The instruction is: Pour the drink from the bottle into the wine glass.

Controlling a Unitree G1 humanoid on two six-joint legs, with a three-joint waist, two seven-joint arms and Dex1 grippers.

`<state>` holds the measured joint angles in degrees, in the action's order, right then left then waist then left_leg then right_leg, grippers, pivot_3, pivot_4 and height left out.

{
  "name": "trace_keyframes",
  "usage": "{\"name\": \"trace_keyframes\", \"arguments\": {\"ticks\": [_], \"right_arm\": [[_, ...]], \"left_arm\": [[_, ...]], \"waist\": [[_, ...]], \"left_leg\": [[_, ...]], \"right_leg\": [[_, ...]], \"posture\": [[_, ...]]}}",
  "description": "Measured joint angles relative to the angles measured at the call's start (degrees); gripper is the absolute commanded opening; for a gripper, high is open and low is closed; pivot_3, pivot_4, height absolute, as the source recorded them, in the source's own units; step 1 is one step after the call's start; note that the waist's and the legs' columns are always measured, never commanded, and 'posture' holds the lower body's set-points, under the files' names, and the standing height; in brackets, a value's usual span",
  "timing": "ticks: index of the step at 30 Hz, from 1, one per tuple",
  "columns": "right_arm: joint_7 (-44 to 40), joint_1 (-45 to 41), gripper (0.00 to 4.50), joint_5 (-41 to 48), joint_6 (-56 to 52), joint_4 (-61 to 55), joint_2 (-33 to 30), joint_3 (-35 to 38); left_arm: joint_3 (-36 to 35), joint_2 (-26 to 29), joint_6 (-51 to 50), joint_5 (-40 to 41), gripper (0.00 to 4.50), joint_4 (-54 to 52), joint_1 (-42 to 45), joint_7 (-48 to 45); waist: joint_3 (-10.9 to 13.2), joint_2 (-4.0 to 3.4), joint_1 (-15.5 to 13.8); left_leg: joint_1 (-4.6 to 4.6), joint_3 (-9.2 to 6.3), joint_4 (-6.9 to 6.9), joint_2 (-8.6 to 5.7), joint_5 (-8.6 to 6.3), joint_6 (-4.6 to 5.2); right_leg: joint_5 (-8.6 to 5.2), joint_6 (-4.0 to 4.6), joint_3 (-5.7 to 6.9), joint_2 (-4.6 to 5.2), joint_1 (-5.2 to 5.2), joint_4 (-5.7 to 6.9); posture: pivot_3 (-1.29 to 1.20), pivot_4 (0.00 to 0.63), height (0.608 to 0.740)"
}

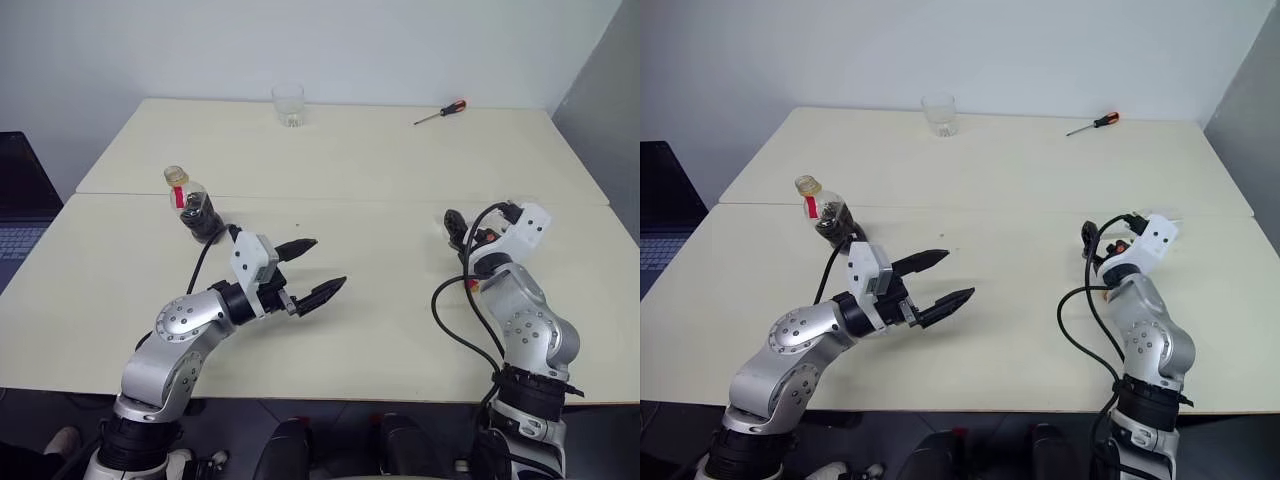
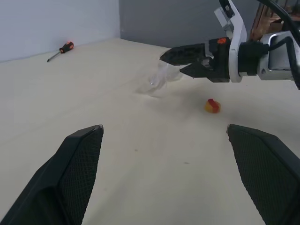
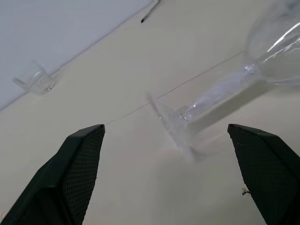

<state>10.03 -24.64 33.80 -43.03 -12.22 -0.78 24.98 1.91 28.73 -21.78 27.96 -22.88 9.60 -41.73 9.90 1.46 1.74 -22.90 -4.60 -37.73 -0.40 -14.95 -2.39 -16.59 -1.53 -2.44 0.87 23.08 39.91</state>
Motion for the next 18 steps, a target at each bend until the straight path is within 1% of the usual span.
{"name": "trace_keyframes", "arguments": {"ticks": [4,7,18], "right_arm": [[1.3,-1.8,4.5,2.2,0.9,4.5,0.5,3.6],[1.3,-2.5,4.5,2.9,2.5,7.8,0.5,4.8],[1.0,-11.6,4.5,3.5,12.4,24.2,0.3,7.2]], "left_arm": [[0.0,-1.0,0.1,-0.4,4.48,0.0,0.0,0.5],[0.0,-1.3,0.1,-0.5,4.48,0.0,0.0,1.0],[0.0,-1.9,0.5,-0.8,4.48,0.5,0.0,1.2]], "waist": [[0.0,-0.02,0.0],[0.0,-0.04,0.1],[0.0,-0.14,0.2]], "left_leg": [[-0.01,0.04,0.0,-0.01,0.0,0.0],[0.0,0.06,0.0,0.0,0.0,0.01],[0.0,0.18,0.01,0.0,0.0,0.01]], "right_leg": [[0.0,0.0,0.0,0.0,0.0,0.01],[0.0,0.0,-0.02,0.0,0.01,0.02],[0.0,0.01,-0.02,-0.03,0.03,0.03]], "posture": [[0.0,0.15,0.74],[0.0,0.15,0.74],[0.0,0.15,0.74]]}}
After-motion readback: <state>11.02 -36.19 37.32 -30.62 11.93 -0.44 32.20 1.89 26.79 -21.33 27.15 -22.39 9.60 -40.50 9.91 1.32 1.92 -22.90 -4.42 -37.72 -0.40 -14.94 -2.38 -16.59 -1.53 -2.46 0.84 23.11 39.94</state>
